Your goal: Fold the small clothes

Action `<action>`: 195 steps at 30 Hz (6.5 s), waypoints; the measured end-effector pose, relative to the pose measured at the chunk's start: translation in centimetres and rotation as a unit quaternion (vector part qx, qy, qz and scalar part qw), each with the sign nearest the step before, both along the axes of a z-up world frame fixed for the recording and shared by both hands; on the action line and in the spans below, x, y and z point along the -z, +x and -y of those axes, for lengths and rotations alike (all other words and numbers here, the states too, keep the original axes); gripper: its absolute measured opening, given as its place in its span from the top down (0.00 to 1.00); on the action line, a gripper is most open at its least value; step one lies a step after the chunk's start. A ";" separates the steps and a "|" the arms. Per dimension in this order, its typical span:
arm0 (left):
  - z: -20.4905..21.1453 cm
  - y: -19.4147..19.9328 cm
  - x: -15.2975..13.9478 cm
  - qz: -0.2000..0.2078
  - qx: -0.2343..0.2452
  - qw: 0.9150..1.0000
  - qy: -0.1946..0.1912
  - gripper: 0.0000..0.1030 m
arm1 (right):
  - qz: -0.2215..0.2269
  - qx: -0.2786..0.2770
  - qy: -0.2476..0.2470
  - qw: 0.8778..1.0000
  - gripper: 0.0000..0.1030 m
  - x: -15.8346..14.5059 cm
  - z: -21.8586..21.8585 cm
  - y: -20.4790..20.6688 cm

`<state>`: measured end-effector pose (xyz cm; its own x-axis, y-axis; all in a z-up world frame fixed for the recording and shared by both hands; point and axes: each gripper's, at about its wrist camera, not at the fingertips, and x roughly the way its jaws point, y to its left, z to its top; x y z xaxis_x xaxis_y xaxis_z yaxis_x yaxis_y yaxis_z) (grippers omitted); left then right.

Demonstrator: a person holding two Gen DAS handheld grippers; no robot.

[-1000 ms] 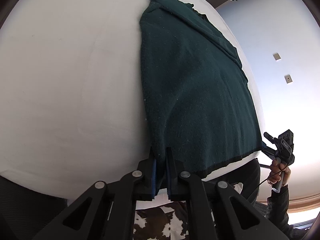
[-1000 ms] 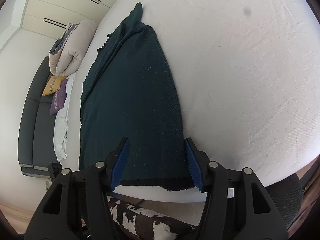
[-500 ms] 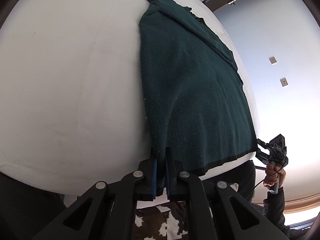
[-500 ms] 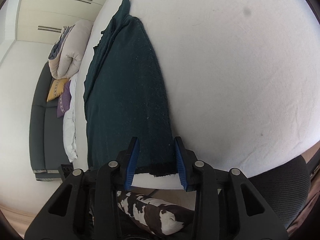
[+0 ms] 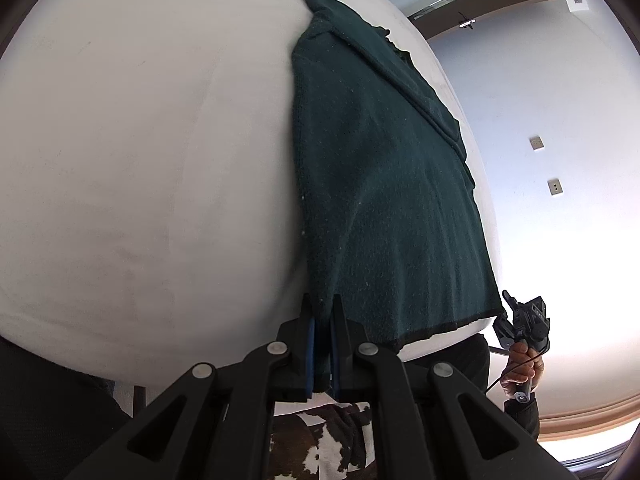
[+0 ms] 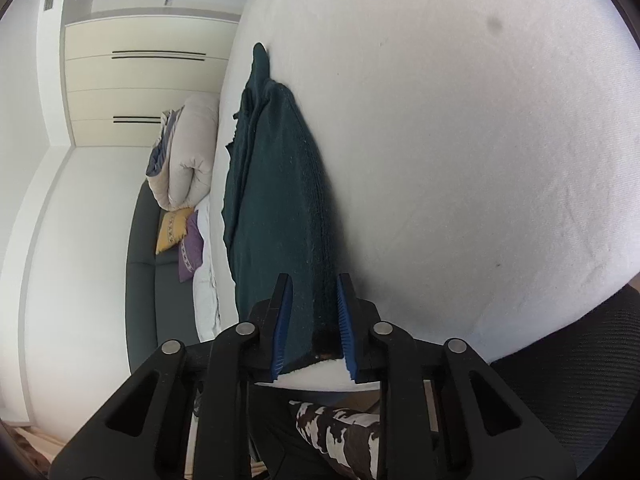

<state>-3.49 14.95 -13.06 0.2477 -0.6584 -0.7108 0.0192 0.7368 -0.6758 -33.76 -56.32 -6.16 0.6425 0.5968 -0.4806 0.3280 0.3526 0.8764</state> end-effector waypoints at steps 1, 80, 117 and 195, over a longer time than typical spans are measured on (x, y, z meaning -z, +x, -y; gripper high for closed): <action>0.0 0.0 0.0 -0.001 -0.001 1.000 -0.001 0.94 | 0.004 0.005 0.000 1.000 0.84 -0.1 0.2 -0.1; -0.6 27.1 -1.7 0.064 -0.145 0.987 -0.043 0.38 | 0.006 0.071 -0.269 0.960 0.32 -6.1 1.3 47.9; 2.7 19.1 -2.9 0.144 -0.106 0.980 0.084 0.93 | -0.004 -0.025 -0.443 0.896 0.95 -6.5 -5.3 34.7; 13.8 34.3 -6.6 0.237 -0.055 0.949 0.198 0.42 | 0.077 -0.098 -0.164 0.978 0.71 -4.4 -16.3 49.3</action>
<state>30.81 1.13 -6.48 0.6538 -0.3143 -0.6883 0.1603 0.9465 -0.2799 15.56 -39.98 -1.71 0.6114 0.5454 -0.5733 0.0980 0.6668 0.7388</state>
